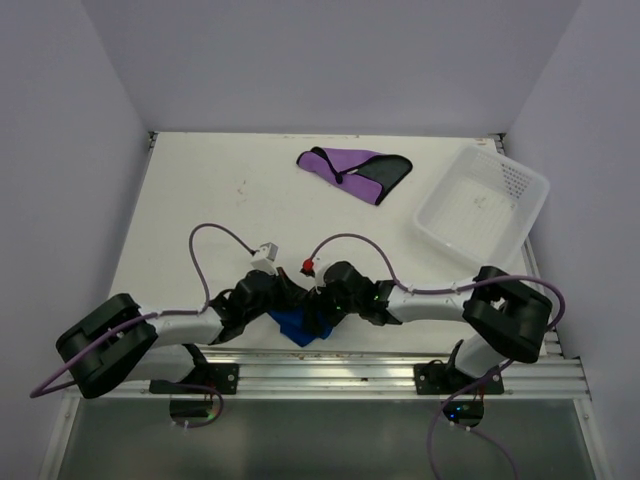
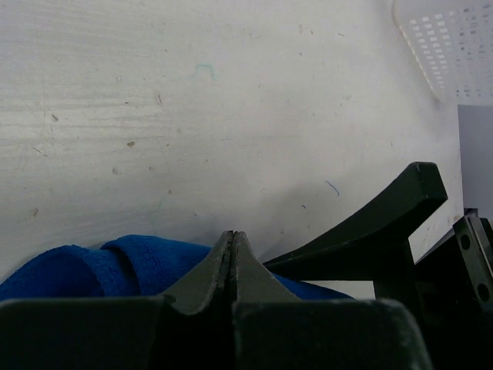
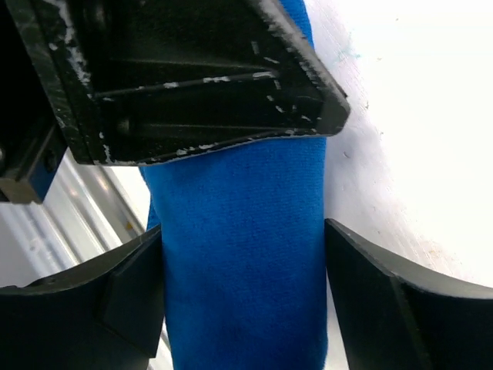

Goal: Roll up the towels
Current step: Roll the towel, then place the rolled towel into the container

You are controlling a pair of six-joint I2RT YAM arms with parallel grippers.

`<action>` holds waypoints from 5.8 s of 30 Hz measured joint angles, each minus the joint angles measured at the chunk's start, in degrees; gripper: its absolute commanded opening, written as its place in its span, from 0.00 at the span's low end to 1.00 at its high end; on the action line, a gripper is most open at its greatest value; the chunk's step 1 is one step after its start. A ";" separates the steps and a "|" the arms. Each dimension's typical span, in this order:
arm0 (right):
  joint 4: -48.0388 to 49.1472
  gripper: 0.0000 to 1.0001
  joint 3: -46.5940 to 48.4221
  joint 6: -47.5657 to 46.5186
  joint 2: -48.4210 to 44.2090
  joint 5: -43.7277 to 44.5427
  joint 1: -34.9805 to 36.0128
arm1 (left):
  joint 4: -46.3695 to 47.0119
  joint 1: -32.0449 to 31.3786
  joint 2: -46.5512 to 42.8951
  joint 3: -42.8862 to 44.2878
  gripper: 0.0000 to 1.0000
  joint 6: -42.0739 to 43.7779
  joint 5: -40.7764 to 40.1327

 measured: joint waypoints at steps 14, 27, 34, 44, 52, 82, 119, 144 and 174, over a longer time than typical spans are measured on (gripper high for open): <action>-2.62 0.40 2.32 -1.29 1.27 24.13 11.93 | -16.70 0.04 -3.69 9.81 0.00 5.03 -5.18; -13.35 0.43 5.75 1.36 4.33 51.45 19.54 | -22.47 1.95 -5.86 12.70 0.00 5.97 -6.32; -19.61 0.53 10.14 4.83 9.64 60.67 22.93 | -21.75 1.95 -3.80 12.68 0.00 5.27 -4.48; -22.67 0.77 10.10 6.91 8.66 61.51 23.41 | -16.81 1.95 -0.63 10.34 0.00 2.97 -2.19; -21.66 0.85 9.40 6.69 4.39 54.23 22.12 | -14.05 1.95 0.76 8.22 0.00 2.32 -1.84; -6.82 0.93 1.88 2.80 -4.17 14.45 4.44 | -13.86 1.90 1.05 7.37 0.00 2.45 -2.49; -10.91 0.01 5.90 3.63 3.78 32.79 14.43 | -37.09 4.39 -13.33 19.10 0.00 9.31 -13.60; -27.63 0.00 24.26 -6.60 -8.17 29.18 -18.86 | -53.83 8.24 -21.31 39.89 0.03 28.87 -28.24; -25.53 0.07 30.77 0.68 10.01 35.41 -58.10 | -51.95 10.38 -12.87 34.82 0.03 37.55 -24.94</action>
